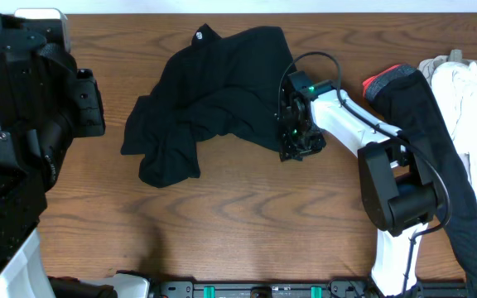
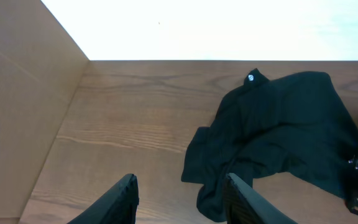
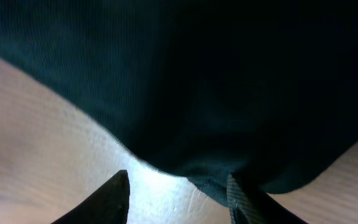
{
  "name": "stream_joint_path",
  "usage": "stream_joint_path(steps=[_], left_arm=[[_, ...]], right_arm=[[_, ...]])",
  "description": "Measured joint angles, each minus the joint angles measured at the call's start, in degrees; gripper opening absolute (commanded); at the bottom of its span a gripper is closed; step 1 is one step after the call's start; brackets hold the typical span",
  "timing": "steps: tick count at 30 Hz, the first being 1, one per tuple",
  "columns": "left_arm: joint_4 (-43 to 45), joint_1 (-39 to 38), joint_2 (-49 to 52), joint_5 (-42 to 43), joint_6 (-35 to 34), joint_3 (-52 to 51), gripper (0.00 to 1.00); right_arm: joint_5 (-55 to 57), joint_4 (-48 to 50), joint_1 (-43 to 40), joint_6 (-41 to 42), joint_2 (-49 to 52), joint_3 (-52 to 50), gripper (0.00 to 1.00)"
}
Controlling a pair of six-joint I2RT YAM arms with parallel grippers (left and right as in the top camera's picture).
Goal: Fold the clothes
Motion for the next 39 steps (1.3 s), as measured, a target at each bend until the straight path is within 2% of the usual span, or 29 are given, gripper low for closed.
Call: stream_joint_path(steps=[1,4,5,14,19,20,23,26,28,32,39], left_arm=[[0.0,0.0,0.0,0.0,-0.1,0.0,0.46],[0.0,0.0,0.0,0.0,-0.4,0.0,0.46],[0.0,0.0,0.0,0.0,-0.4,0.0,0.46],[0.0,0.0,0.0,0.0,-0.4,0.0,0.46],[0.0,0.0,0.0,0.2,-0.5,0.0,0.46],[0.0,0.0,0.0,0.2,-0.7,0.0,0.46],[-0.1,0.0,0.0,0.2,-1.7,0.0,0.47],[-0.1,0.0,0.0,0.5,-3.1,0.0,0.48],[-0.1,0.0,0.0,1.0,-3.9,-0.3,0.52],[-0.1,0.0,0.0,3.7,-5.3,-2.7,0.52],[-0.1,0.0,0.1,6.8,-7.1,-12.5,0.52]], right_arm=[[0.5,0.5,0.0,0.6,-0.2,-0.3,0.3],[2.6,0.7,0.0,1.4,-0.3,-0.6,0.06],[3.7,0.4,0.0,1.6,-0.3,-0.7,0.02],[20.5,-14.8,-1.4,7.2,-0.9,-1.9,0.01],[24.7,-17.6,-4.6,9.3,-4.7,-2.0,0.01],[24.6,-17.5,-5.1,9.4,-5.6,-2.0,0.04],[20.9,-14.9,-7.0,8.2,-8.3,-2.0,0.25],[13.7,-12.0,-8.7,5.9,-10.6,-2.0,0.56],[10.3,-10.5,-9.6,5.7,-11.5,-2.0,0.63],[6.1,-8.4,-11.2,6.4,-11.6,-2.0,0.63],[3.8,-5.7,-12.4,10.6,-8.5,-4.2,0.45]])
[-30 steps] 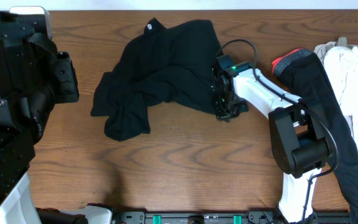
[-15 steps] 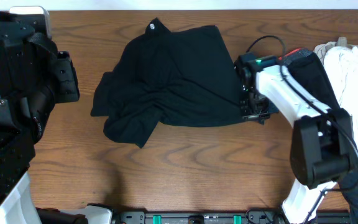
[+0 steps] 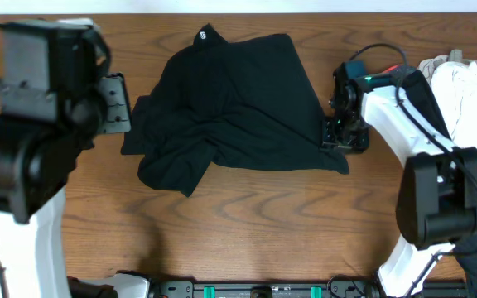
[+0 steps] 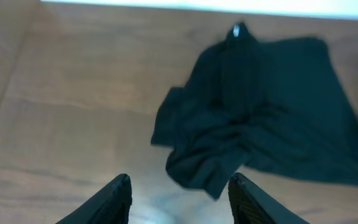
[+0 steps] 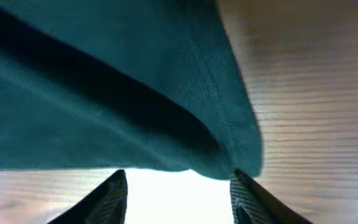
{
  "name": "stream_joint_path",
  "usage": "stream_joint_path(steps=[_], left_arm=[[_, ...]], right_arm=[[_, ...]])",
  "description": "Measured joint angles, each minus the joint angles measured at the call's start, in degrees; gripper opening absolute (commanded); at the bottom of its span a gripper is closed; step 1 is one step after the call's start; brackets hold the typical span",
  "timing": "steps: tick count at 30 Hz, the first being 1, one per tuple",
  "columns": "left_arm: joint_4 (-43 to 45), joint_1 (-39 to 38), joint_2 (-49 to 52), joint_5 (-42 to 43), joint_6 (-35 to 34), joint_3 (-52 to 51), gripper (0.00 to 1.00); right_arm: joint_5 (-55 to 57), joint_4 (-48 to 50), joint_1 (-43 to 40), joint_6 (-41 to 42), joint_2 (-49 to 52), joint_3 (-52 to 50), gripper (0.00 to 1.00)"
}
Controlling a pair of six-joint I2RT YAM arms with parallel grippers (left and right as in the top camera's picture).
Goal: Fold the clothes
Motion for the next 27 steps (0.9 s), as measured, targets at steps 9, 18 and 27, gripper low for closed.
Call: stream_joint_path(steps=[9,18,27], left_arm=[[0.1,0.0,0.1,4.1,-2.6,-13.9,0.53],[7.4,0.0,0.2,12.2,-2.7,-33.9,0.53],[22.9,-2.8,0.3,22.9,-2.8,-59.9,0.53]], right_arm=[[2.1,5.7,-0.4,5.0,2.0,-6.9,0.01],[8.4,1.2,-8.2,6.7,1.9,-7.5,0.01],[9.8,0.7,-12.2,3.4,2.2,-7.1,0.01]])
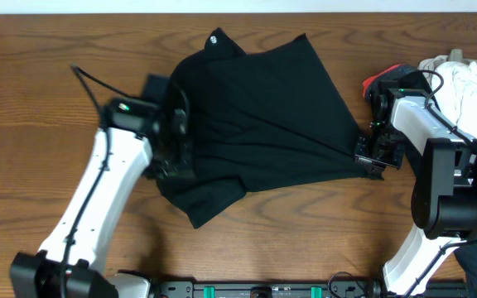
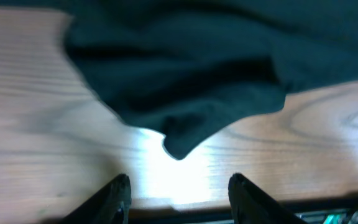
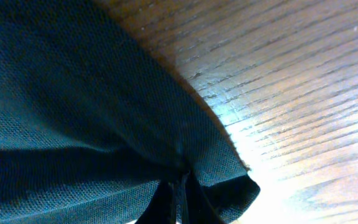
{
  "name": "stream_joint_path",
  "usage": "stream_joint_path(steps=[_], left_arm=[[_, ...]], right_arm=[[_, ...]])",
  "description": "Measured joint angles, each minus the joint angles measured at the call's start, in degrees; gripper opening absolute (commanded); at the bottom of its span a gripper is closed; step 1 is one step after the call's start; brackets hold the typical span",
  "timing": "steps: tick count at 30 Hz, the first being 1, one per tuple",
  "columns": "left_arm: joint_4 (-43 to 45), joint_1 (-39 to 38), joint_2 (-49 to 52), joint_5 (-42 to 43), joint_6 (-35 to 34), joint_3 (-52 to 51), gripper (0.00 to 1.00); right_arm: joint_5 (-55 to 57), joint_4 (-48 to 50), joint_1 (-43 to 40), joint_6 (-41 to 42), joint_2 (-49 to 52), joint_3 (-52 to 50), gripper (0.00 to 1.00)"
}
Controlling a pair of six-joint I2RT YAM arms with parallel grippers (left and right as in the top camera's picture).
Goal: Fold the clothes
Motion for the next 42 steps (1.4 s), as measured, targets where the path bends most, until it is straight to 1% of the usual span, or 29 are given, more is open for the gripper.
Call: stream_joint_path(steps=[5,7,8,9,12,15,19,25,30,33,37,42], left_arm=[[5.3,-4.0,0.0,4.7,-2.8,-9.9,0.52],[7.6,-5.4,0.0,6.1,-4.6,-13.2,0.44],[9.7,-6.2,0.0,6.8,-5.9,-15.4,0.38],[11.3,-6.7,0.0,7.3,-7.5,-17.2,0.28],[18.8,-7.1,0.0,8.1,-11.4,-22.7,0.15],[25.5,-7.0,0.0,8.2,-14.8,-27.4,0.11],[29.3,-7.0,0.0,7.2,-17.5,-29.4,0.07],[29.7,-7.0,3.6,6.6,-19.1,-29.7,0.06],[28.9,-5.1,6.4,9.7,-19.3,-28.7,0.06],[27.1,-3.7,8.2,13.6,-18.7,-28.1,0.06],[20.1,-4.2,10.7,17.8,-16.1,-28.9,0.06],[11.3,-6.4,11.1,20.2,-12.1,-30.5,0.06]], right_arm=[[0.1,0.0,0.0,-0.7,0.0,0.0,0.01],[0.1,0.1,0.0,-0.8,0.0,0.0,0.01],[0.1,0.1,0.0,-0.8,0.0,0.0,0.01],[0.1,0.1,0.0,-0.8,0.0,0.0,0.01],[0.1,0.1,0.0,-0.8,0.0,0.0,0.01],[0.1,0.1,0.0,-0.8,0.0,0.0,0.01],[0.1,0.1,0.0,-1.0,0.1,0.1,0.01],[0.1,0.0,0.0,-1.2,0.1,0.1,0.01],[0.1,0.0,0.0,-1.2,0.1,0.1,0.01],[0.1,-0.1,0.0,-1.2,0.1,0.1,0.01],[0.1,-0.1,0.0,-1.2,0.1,0.1,0.01],[0.2,0.1,0.0,-1.2,0.1,0.1,0.01]])
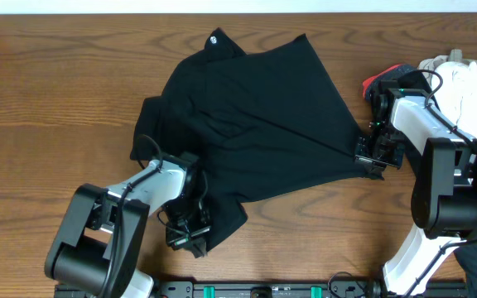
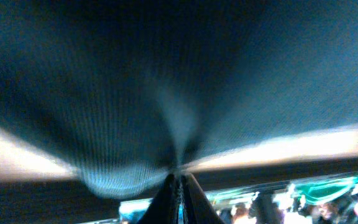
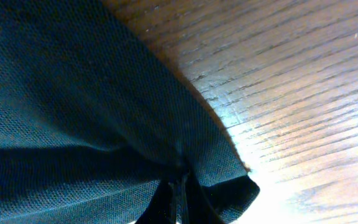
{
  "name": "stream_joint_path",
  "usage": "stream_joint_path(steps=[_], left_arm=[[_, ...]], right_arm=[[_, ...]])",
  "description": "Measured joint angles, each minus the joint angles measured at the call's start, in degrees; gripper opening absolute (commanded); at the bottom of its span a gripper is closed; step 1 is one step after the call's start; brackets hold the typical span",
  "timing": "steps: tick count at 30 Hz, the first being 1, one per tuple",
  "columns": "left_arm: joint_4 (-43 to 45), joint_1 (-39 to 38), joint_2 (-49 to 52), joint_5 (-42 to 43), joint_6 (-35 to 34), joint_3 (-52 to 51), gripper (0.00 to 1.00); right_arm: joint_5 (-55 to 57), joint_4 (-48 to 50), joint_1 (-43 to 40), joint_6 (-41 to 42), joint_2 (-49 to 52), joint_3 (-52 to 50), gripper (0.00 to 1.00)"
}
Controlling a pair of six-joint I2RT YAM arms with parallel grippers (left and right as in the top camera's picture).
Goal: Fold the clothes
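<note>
A black shirt [image 1: 255, 124] lies spread across the middle of the wooden table, a small white logo at its far edge. My left gripper [image 1: 190, 237] is shut on the shirt's near-left corner by the table's front edge; the left wrist view shows the fabric [image 2: 166, 93] bunched into the closed jaws of the left gripper [image 2: 178, 182]. My right gripper [image 1: 369, 157] is shut on the shirt's right corner; in the right wrist view the cloth [image 3: 73, 93] puckers into the right gripper [image 3: 178, 186].
A pile of other clothes sits at the right edge: a dark garment with a red-trimmed end [image 1: 387, 81] and white cloth [image 1: 466, 99]. Bare wood table [image 1: 56, 83] lies to the left and behind the shirt.
My left gripper was open at the shirt's left side; now it is shut on the near-left corner close to the front edge. The right gripper and its corner have not moved.
The shirt lay crumpled, my right gripper open at its right edge and the left arm raised at the left. Then the right edge lay farther right. Then the right gripper was shut on that corner, the shirt spread wider. Now both grippers hold corners.
</note>
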Motion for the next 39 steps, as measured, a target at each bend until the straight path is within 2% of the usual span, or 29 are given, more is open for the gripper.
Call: stream_joint_path(steps=[10,15,16,19,24,25,27,29,34,36,39], left_arm=[[-5.8,-2.7,-8.5,0.5,3.4,-0.1,0.06],[-6.1,-1.7,-17.7,-0.7,3.4,1.6,0.06],[-6.0,-1.2,-19.5,-1.7,3.4,2.7,0.06],[-4.8,1.9,-25.2,-6.6,3.7,6.8,0.17],[4.1,10.4,-30.9,-19.7,3.2,10.0,0.17],[6.0,12.1,-31.1,-21.5,3.2,10.1,0.21],[10.3,16.6,-29.9,-24.2,3.8,10.1,0.22],[14.2,20.5,-27.1,-25.2,5.0,10.1,0.26],[25.4,27.0,-15.8,-22.6,9.7,10.1,0.43],[30.2,28.4,-11.5,-21.0,10.9,10.1,0.48],[35.6,29.9,-6.0,-19.4,12.4,10.1,0.49]], right_arm=[[-0.6,3.0,-4.2,-1.3,0.0,0.8,0.01],[-10.8,6.1,-8.1,-8.1,0.0,2.6,0.12],[-13.2,6.7,-8.3,-9.3,-0.1,3.4,0.15],[-19.8,7.7,-8.4,-12.0,-1.2,5.4,0.24],[-26.4,7.8,-7.5,-14.1,-6.2,7.8,0.29],[-27.0,7.5,-7.1,-14.3,-6.9,8.0,0.28],[-27.9,6.3,-5.7,-14.5,-8.0,8.3,0.29],[-28.4,4.5,-3.5,-14.5,-8.2,8.3,0.33],[-28.4,3.8,3.0,-15.0,-8.1,8.3,0.46],[-27.7,3.9,5.6,-15.0,-8.1,8.3,0.48],[-26.1,4.0,9.4,-14.8,-8.1,8.3,0.47]])
